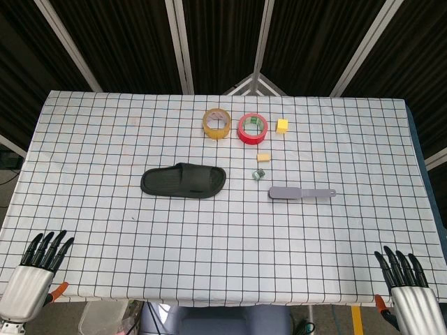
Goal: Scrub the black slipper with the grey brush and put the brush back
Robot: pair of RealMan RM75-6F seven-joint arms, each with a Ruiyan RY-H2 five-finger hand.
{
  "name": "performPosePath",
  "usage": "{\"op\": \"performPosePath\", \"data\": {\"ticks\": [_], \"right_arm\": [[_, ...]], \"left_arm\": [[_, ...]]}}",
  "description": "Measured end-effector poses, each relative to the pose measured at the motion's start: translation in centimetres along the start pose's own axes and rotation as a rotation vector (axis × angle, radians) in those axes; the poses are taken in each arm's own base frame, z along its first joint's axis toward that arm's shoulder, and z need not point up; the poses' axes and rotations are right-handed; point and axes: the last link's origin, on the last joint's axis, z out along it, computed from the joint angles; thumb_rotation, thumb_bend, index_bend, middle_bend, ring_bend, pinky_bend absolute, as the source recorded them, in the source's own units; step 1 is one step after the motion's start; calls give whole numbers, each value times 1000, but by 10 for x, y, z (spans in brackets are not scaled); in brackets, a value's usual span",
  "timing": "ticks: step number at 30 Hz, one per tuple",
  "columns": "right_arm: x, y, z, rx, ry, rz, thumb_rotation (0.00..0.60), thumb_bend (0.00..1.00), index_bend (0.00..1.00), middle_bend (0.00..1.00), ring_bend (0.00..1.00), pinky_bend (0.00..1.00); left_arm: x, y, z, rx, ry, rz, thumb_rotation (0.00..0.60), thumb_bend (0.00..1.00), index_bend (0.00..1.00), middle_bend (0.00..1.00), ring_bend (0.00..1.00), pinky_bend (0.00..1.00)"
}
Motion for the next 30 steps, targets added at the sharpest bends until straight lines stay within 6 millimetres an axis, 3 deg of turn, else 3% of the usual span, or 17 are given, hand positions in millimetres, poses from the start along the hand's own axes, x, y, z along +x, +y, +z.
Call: {"op": "performPosePath", "data": {"ticks": [11,15,21,24,30], "right_arm": [[0,-5,2,32,6,13,600,391,0,0,0,0],[1,-11,12,76,27,21,600,390,0,0,0,0],[-1,-26,48,135,3,-8,600,390,0,0,0,0],[-1,-36,74,154,-17,-31,600,390,0,15,0,0],[-1,-66,140,192,-18,-59,600,390,1,84,9,3]], "left_arm": [[0,3,-1,-25,16,2,600,122,0,0,0,15],[-2,3,4,-41,22,-12,600,122,0,0,0,15],[-4,0,25,-54,-4,-47,600,122,0,0,0,15],[-2,1,40,-86,13,-57,600,122,0,0,0,15],[-5,1,44,-71,26,-15,600,122,0,0,0,15]]}}
